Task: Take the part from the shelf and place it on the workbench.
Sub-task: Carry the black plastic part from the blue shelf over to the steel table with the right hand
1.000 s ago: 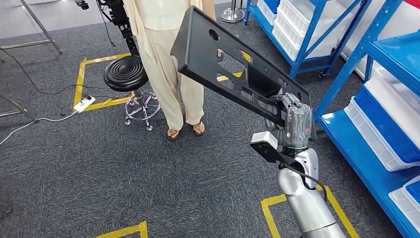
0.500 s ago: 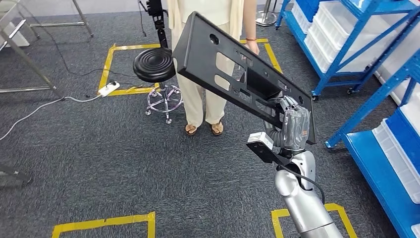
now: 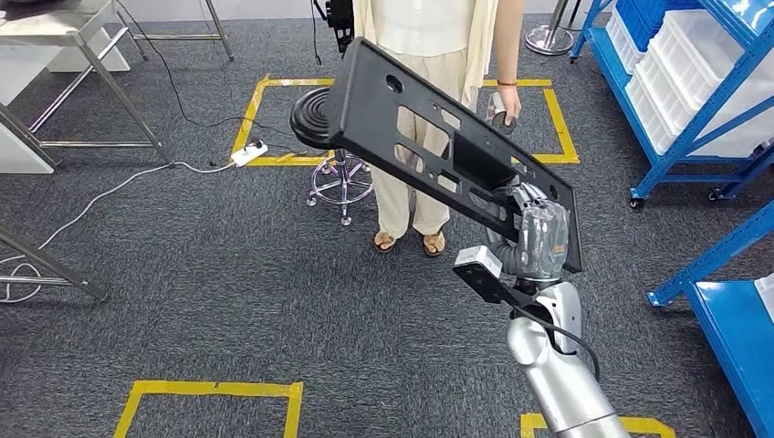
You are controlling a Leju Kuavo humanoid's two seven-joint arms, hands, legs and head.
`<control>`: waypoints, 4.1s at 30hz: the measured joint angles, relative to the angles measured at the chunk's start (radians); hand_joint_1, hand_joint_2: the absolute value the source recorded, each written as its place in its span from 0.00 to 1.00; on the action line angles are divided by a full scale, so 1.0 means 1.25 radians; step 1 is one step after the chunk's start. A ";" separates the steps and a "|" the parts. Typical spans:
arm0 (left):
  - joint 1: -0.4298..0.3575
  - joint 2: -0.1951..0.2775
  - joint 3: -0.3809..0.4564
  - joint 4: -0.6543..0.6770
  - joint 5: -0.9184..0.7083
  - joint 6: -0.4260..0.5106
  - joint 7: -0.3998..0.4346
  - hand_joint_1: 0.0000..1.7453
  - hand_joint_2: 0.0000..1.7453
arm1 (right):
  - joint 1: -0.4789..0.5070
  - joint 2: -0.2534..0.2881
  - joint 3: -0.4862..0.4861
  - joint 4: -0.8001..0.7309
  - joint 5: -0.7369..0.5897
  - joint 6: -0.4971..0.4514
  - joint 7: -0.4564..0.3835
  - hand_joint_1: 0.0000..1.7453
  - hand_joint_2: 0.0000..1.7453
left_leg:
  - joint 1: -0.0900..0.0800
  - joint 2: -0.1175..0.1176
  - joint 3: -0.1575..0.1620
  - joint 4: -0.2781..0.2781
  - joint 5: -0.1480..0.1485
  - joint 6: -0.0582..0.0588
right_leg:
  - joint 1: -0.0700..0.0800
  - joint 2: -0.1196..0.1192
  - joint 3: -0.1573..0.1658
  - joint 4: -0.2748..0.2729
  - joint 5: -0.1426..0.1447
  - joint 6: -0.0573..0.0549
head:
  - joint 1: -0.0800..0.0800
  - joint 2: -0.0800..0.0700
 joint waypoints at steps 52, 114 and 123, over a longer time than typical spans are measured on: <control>0.000 -0.010 -0.003 0.000 -0.032 -0.017 -0.031 0.00 1.00 | 0.094 -0.009 -0.034 -0.053 0.011 0.020 0.010 1.00 1.00 | -0.005 -0.027 0.061 -0.100 0.049 0.039 | -0.008 -0.002 -0.056 0.131 -0.057 0.040 | 0.006 0.000; -0.013 -0.025 -0.019 -0.001 -0.062 -0.027 -0.054 0.00 1.00 | 0.092 0.000 -0.057 -0.066 0.134 0.048 0.081 1.00 1.00 | -0.003 -0.043 0.050 -0.099 0.061 0.033 | -0.016 0.010 -0.033 0.084 -0.035 0.068 | 0.010 0.000; -0.001 -0.012 -0.019 0.000 -0.066 -0.020 -0.043 0.00 1.00 | 0.085 -0.001 -0.063 -0.070 0.159 0.045 0.095 1.00 1.00 | 0.004 0.014 -0.030 0.040 -0.004 -0.003 | -0.014 -0.011 0.002 0.024 -0.019 0.016 | 0.004 0.000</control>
